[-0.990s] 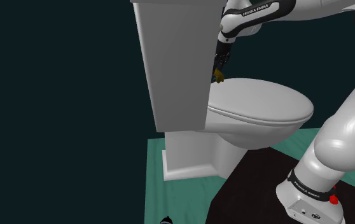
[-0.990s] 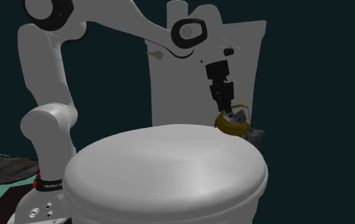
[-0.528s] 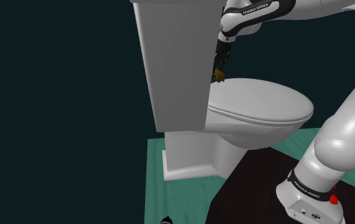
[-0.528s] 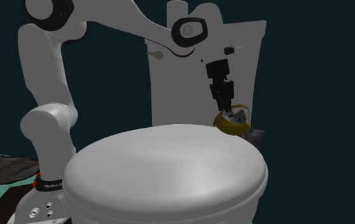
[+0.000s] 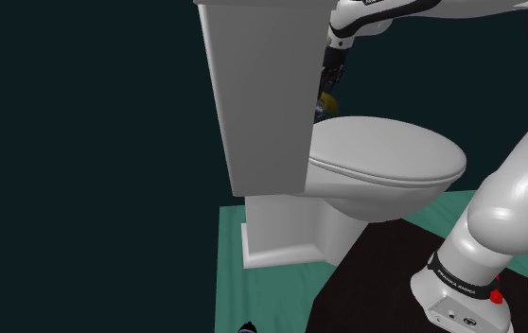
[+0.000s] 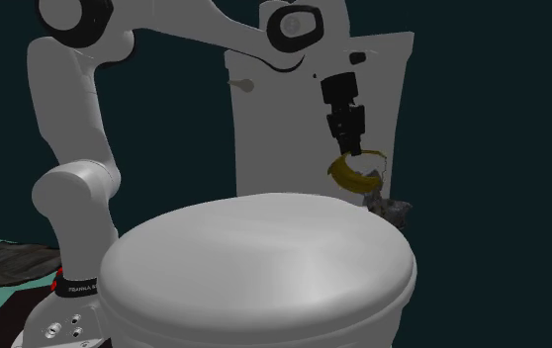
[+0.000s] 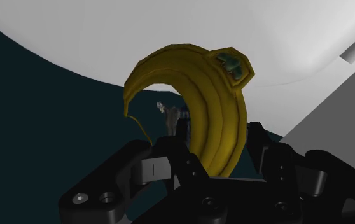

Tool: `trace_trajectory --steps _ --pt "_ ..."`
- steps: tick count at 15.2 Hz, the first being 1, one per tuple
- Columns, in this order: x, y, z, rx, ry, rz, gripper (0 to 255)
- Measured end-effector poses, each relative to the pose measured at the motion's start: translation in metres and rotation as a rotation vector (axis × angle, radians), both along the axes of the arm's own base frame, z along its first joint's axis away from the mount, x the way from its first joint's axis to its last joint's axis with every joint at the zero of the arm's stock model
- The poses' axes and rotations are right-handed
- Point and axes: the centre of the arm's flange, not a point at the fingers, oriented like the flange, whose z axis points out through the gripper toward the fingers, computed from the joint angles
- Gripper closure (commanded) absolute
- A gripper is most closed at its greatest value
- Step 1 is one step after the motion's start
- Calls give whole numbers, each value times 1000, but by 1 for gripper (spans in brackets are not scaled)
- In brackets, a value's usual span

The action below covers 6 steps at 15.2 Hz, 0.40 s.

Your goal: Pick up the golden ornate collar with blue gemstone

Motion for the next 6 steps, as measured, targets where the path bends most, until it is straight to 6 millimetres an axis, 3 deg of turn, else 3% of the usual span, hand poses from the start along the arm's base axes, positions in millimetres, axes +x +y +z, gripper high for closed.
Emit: trace_trajectory --steps 6 --pt "-1 0 29 0 0 0 255"
